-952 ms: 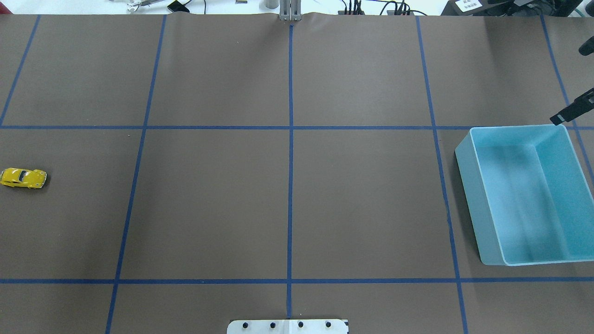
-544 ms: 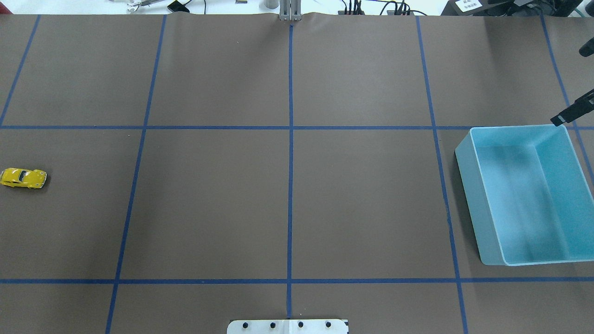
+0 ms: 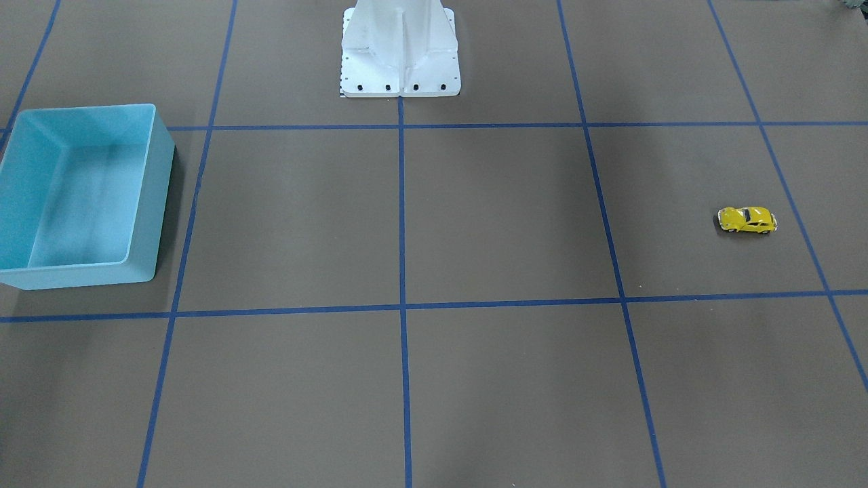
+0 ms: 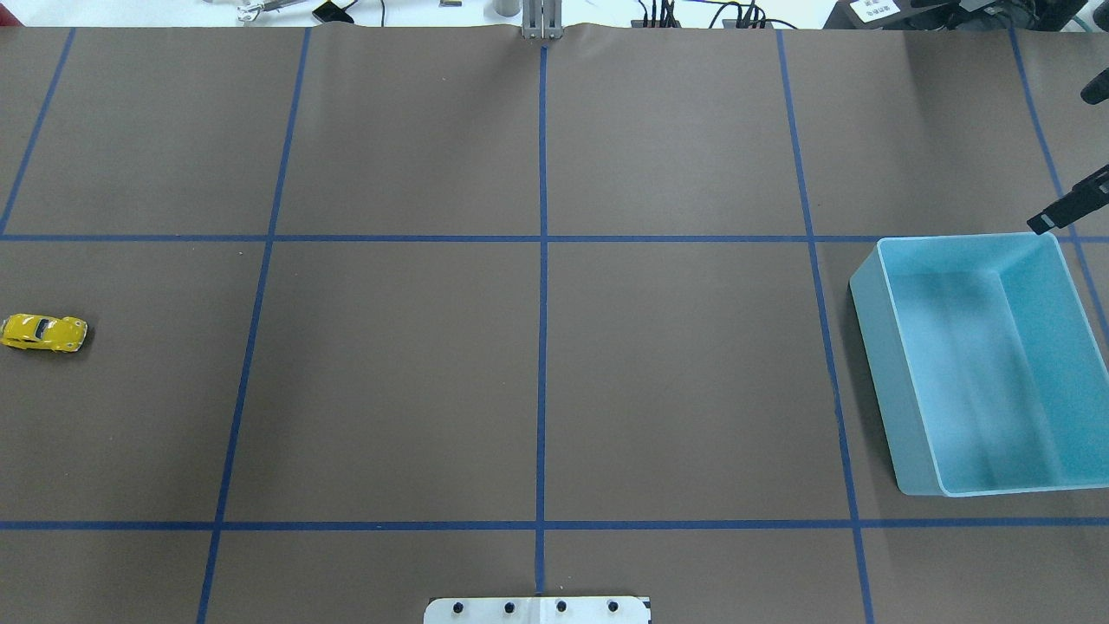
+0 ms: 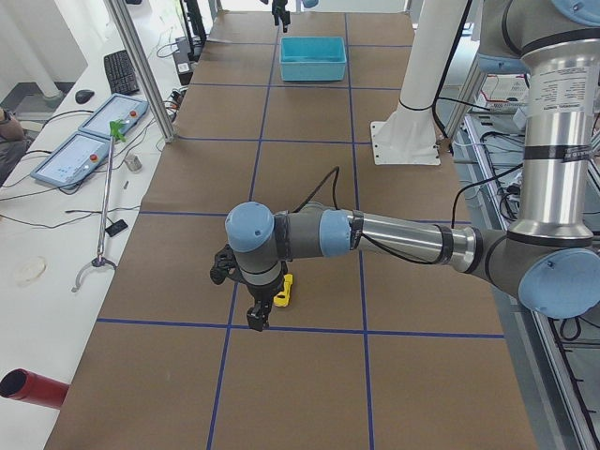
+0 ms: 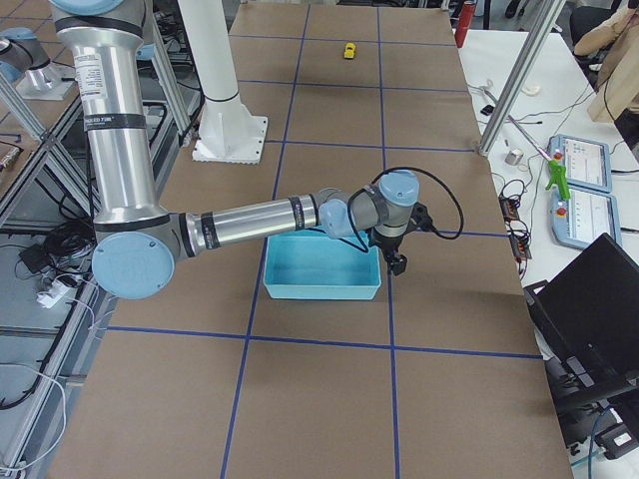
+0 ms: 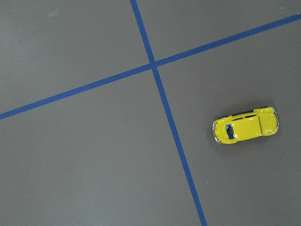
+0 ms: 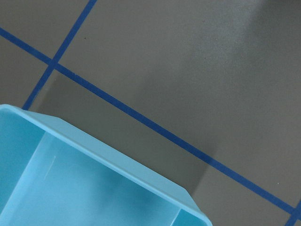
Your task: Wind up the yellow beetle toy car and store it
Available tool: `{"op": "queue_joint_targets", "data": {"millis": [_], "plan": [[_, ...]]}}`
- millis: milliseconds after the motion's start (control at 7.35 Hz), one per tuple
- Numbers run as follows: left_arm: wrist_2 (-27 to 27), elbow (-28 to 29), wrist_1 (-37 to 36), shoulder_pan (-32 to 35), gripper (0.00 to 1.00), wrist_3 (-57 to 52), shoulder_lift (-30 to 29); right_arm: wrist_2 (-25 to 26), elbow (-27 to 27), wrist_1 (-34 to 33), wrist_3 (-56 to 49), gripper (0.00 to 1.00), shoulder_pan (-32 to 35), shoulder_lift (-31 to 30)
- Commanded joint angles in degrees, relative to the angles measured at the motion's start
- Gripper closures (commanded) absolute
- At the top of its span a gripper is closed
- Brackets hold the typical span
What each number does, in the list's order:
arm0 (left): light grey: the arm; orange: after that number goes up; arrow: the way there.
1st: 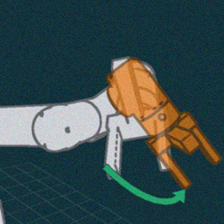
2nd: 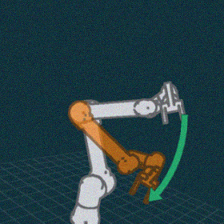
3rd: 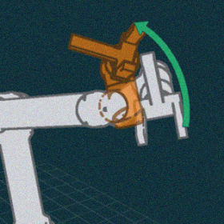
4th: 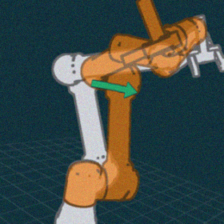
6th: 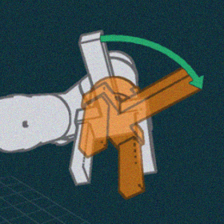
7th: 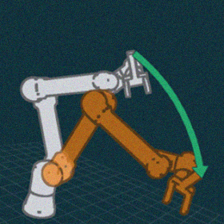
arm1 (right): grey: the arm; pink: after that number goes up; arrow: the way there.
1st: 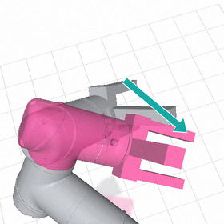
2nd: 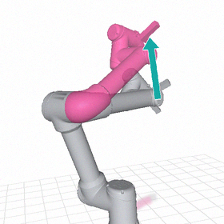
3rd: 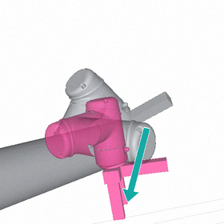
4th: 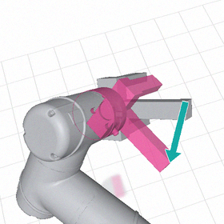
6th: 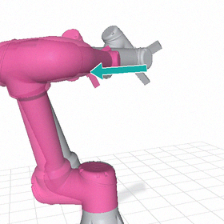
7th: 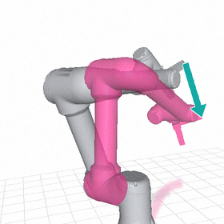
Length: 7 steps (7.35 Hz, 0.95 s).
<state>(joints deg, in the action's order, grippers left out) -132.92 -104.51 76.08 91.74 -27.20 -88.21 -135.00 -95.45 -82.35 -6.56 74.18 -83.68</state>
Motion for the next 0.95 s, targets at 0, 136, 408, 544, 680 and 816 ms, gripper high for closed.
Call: {"op": "queue_joint_targets", "data": {"millis": [0,136,408,544,680,816], "plan": [[0.03,-5.24,0.12,-5.74,0.0,-5.66,-0.12,0.0,0.17,0.0,-0.03,0.0,0.0,0.1],[0.12,-7.18,0.12,-9.52,0.0,-6.11,-0.12,0.0,0.17,0.0,-0.03,0.0,0.0,0.1],[0.38,-12.18,0.21,-16.47,0.0,-8.81,-0.12,0.0,0.17,0.0,0.05,0.0,0.0,0.1],[1.6,-13.08,0.39,-19.46,0.0,-9.18,-1.6,0.0,0.09,0.0,0.05,0.0,0.0,0.1],[4.31,-13.17,1.52,-21.49,0.0,-12.32,-3.96,0.0,0.09,0.0,0.05,0.0,0.0,0.1],[6.25,-13.17,1.62,-24.73,0.0,-16.44,-3.98,0.0,0.09,0.0,0.05,0.0,0.0,0.19]]}}
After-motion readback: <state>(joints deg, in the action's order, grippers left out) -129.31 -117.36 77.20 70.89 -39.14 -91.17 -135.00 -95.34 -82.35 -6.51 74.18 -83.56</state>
